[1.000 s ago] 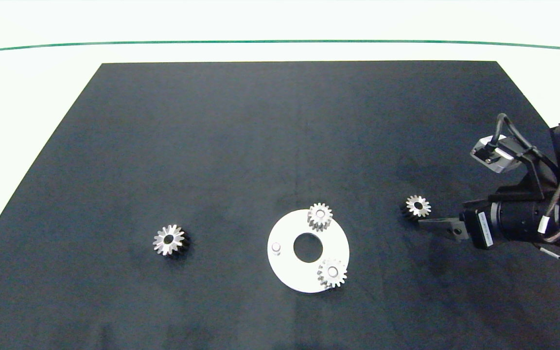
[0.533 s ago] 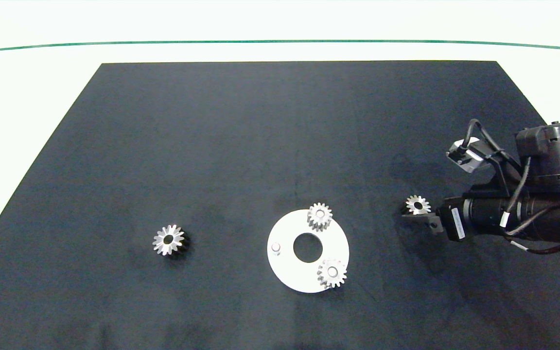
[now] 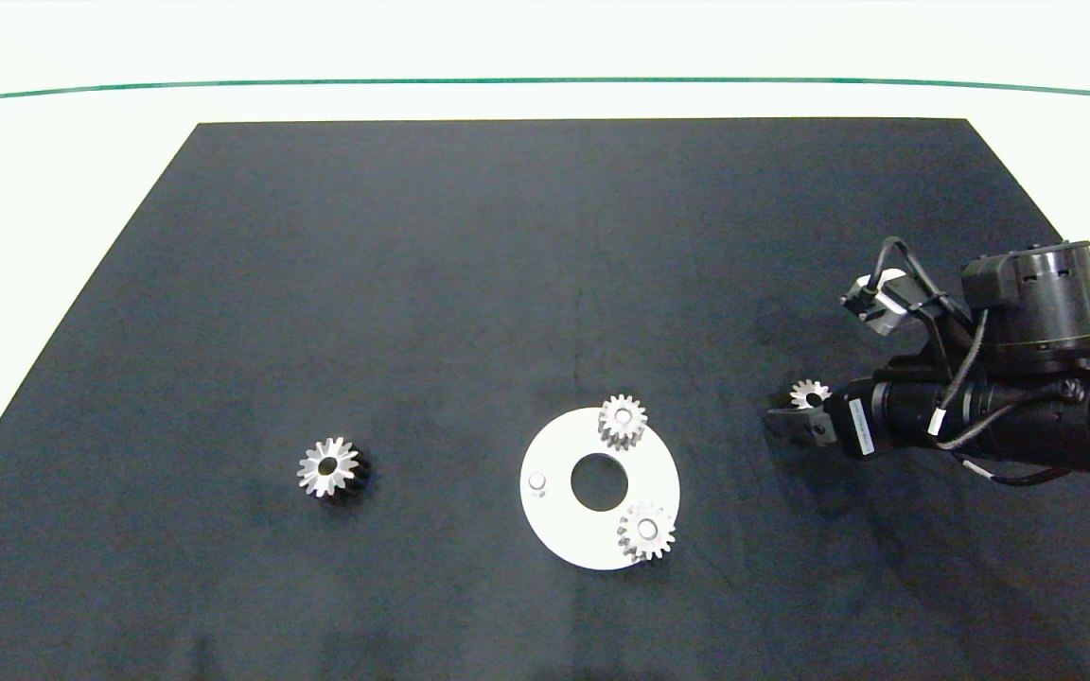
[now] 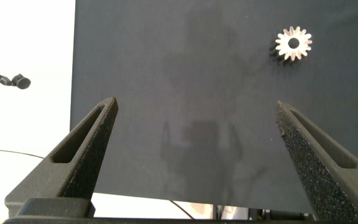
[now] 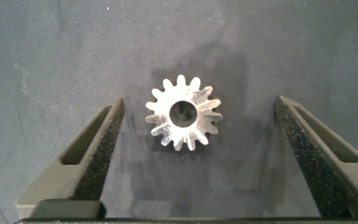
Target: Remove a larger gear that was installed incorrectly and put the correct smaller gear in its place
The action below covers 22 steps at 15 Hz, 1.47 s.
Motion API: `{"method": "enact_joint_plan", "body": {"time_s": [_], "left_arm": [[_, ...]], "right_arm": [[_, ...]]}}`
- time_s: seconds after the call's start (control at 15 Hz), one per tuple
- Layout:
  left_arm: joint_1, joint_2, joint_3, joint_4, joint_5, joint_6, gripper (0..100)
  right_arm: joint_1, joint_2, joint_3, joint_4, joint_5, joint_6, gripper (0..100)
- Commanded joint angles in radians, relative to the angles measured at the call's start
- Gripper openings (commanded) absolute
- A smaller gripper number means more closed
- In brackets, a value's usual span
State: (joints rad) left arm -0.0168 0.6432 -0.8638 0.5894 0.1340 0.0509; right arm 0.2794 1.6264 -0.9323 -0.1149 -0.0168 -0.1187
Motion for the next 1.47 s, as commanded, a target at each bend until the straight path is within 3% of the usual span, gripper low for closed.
{"method": "enact_joint_plan", "body": {"time_s": [0.07, 0.2, 0.33, 0.53, 1.47], "left_arm": [[0.000, 0.004, 0.000, 0.003, 0.001, 0.000, 100], [0.000, 0.004, 0.000, 0.004, 0.001, -0.002, 100], [0.001, 0.000, 0.000, 0.004, 0.001, -0.003, 100], [0.000, -0.007, 0.012, 0.004, 0.001, -0.003, 100], [0.000, -0.013, 0.034, 0.003, 0.001, -0.005, 100]], "right_arm": [[0.024, 0.000, 0.001, 0.000, -0.011, -0.001, 93], [0.041, -0.006, 0.004, 0.000, -0.015, -0.002, 88], [0.052, -0.002, 0.006, 0.000, -0.054, -0.006, 85], [0.054, 0.000, 0.004, -0.002, -0.084, -0.027, 79], [0.066, -0.003, 0.006, -0.002, -0.104, -0.024, 50]]}}
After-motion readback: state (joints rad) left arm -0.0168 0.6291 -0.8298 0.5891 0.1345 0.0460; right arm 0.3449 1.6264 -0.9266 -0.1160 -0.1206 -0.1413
